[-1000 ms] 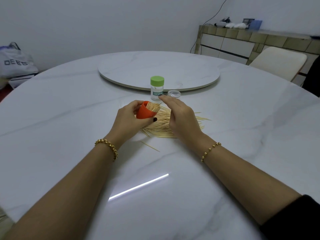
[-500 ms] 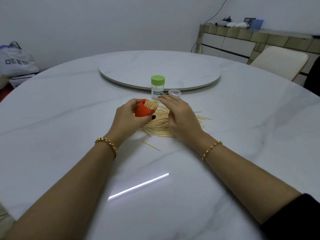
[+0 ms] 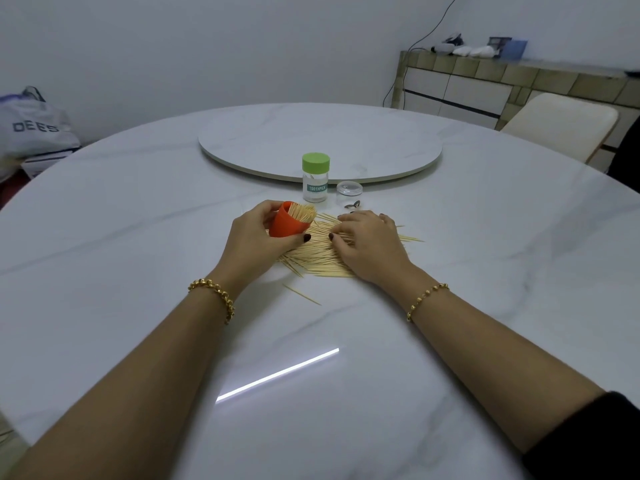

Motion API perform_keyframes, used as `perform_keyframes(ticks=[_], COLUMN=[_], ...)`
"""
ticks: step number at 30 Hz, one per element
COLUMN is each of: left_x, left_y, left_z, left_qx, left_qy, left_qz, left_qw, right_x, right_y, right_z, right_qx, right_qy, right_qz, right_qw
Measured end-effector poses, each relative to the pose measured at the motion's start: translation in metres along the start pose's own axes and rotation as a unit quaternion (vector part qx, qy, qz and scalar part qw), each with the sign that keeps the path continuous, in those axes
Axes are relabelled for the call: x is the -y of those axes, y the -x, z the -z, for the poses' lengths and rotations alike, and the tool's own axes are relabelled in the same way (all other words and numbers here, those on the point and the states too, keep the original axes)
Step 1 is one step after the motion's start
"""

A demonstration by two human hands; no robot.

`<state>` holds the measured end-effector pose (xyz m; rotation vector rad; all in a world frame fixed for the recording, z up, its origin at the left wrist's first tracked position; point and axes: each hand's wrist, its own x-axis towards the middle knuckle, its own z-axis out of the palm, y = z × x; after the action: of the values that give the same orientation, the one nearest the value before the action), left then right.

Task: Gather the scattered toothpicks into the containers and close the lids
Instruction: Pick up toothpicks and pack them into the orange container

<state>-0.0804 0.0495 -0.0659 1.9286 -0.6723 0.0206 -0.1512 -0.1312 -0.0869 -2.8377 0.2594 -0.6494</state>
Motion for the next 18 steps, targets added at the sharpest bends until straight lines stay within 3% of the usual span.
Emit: perform_keyframes(ticks=[18], left_x=[-0.0004], left_y=[0.0024], left_z=[-0.0019], left_qx=[0.005], left_qy=[-0.014], left_qz=[-0.006], left_qw=[1.000], right_x=[-0.0015], right_y=[-0.0021], right_z=[-0.0006], right_qx=[-0.062], right_qy=[-0.029], right_qz=[-0.007], right_qw=[0.998])
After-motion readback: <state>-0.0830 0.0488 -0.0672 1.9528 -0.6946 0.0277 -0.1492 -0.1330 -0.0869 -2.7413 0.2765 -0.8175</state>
